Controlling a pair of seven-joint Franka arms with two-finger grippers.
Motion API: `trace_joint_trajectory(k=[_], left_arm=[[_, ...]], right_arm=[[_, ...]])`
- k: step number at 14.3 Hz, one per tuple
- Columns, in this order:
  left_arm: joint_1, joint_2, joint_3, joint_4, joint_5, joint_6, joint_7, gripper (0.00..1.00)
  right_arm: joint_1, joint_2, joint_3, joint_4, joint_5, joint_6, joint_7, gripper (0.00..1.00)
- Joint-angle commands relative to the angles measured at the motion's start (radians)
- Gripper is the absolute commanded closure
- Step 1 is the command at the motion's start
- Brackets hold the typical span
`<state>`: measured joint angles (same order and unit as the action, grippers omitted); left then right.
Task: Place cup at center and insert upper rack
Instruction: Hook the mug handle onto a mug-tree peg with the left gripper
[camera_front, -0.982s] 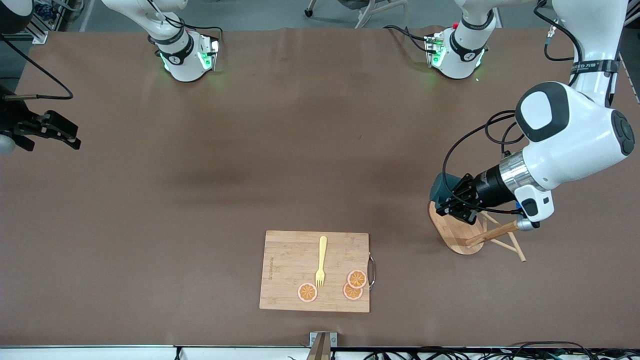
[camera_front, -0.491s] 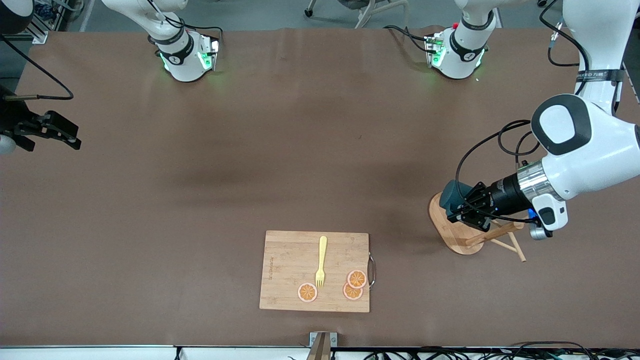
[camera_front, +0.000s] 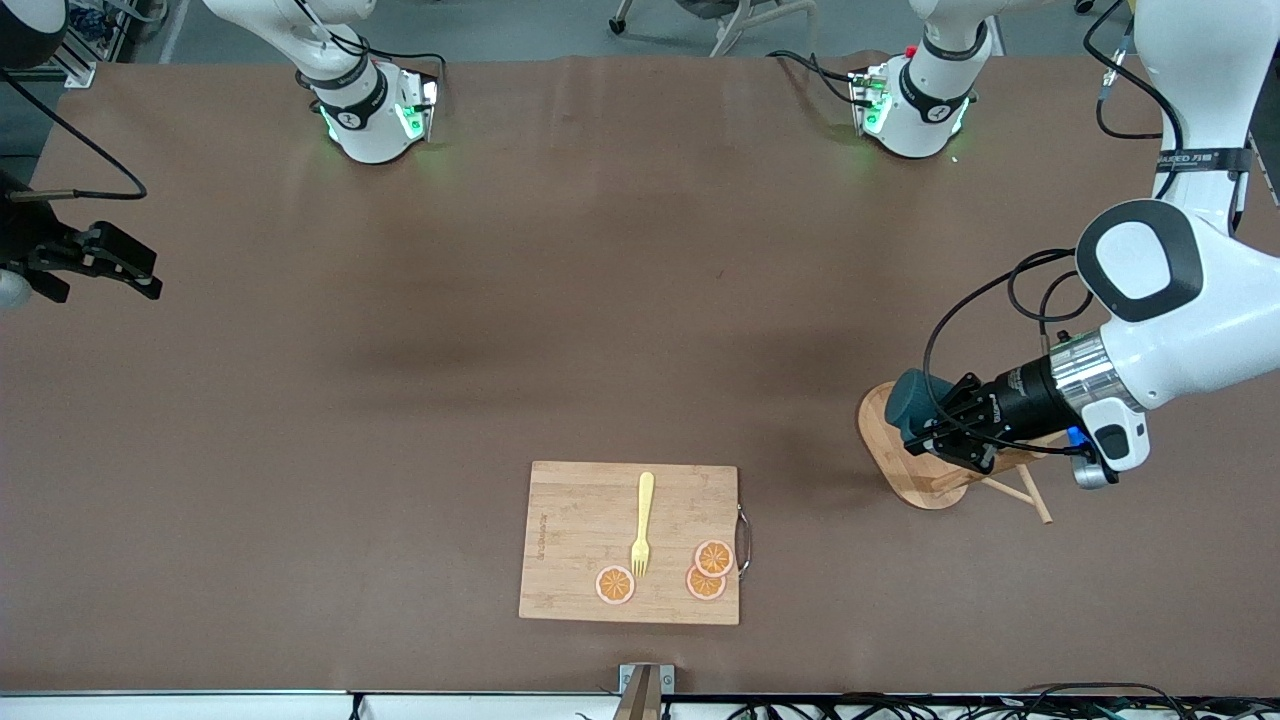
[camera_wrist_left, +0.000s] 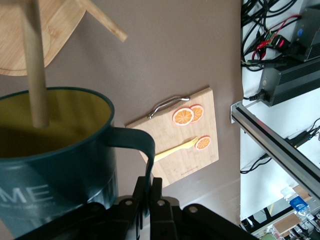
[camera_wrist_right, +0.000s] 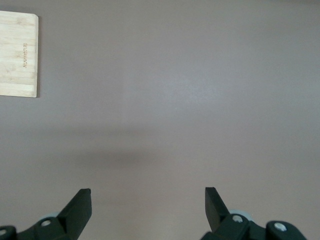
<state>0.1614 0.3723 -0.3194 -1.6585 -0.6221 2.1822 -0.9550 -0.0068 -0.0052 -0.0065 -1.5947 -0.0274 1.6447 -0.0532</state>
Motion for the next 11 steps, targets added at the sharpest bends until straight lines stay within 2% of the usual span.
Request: trace_joint_trajectory(k=[1,11], left_arm=[[0.013,0.013,-0.001,0.019,-0.027,-0.005,0.047,0.99],[0.059,0.048,0.000,0.032,-0.024,-0.005,0.084,0.96]], right_arm=[[-0.002,-0.004,0.002,-0.005,-0.005,0.001,0.003,0.00],[-0.002,-0.006,0.002,-0.005,-0.003,-0.002,0.003,0.00]])
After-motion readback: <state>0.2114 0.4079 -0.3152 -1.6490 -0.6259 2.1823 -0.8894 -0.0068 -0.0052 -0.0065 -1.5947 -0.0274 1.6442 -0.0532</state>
